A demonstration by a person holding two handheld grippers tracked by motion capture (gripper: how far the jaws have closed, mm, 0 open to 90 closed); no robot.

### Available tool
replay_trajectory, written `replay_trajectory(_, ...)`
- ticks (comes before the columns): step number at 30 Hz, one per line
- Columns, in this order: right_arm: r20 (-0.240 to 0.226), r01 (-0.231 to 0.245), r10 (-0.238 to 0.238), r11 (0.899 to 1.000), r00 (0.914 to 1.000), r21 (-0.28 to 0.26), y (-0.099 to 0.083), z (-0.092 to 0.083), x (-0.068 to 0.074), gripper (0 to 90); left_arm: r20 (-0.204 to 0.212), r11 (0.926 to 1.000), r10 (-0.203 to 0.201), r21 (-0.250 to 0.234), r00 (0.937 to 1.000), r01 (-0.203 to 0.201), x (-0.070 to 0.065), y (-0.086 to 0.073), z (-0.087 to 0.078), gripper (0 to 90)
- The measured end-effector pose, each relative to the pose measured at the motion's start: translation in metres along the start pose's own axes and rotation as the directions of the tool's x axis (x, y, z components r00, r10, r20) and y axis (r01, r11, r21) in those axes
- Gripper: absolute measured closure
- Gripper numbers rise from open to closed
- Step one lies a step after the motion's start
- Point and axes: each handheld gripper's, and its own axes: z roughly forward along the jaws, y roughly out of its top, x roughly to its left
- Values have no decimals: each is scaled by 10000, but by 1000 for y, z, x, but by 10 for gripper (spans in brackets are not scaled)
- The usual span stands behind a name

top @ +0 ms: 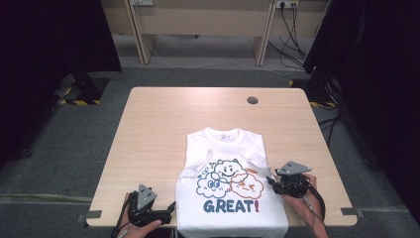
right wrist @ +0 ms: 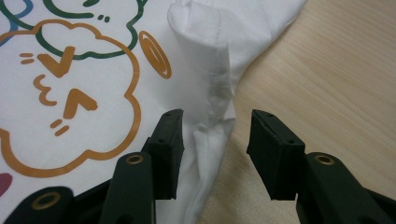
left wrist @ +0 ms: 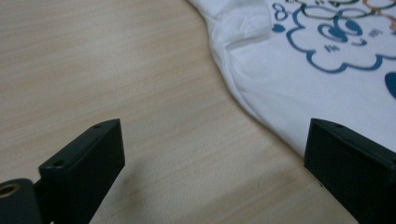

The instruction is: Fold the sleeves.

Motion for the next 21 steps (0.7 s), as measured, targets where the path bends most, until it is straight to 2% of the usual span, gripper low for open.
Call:
replay_trajectory(5,-19,-148,148,9999,9999,8,-1,1,0,531,129,9992,308,263,9994,-311,-8,0,10,42)
replay_trajectory(10,39,-157,156,9999,9999,20,-1,1,-1,532,28,9986,356,381,9994,-357,-7,-1,10,46)
replay_trajectory(11,103,-154,154,9999,9998,33,-1,1,-2,536,169,9990,152,411,9997,-159,-5,-1,10,49)
replay_trajectory(15,423,-108,101,9998,9991,151,-2,-2,-6,546,188,9992,189,361,9996,-196,-5,-2,10,64)
replay_trajectory(17,1079,201,-247,9989,9939,433,-3,-4,-8,563,202,9994,187,298,9996,-193,-5,-3,10,68)
replay_trajectory(18,1141,124,-174,9989,9933,441,-4,-4,-11,562,205,9993,195,317,9996,-201,-5,-2,10,69)
replay_trajectory(20,958,-123,87,9993,9954,363,-5,-6,-13,552,209,9992,202,346,9996,-209,-5,-2,10,68)
replay_trajectory(21,1065,-122,86,9994,9943,336,-4,-6,-14,546,208,9992,201,344,9996,-209,-5,-2,10,68)
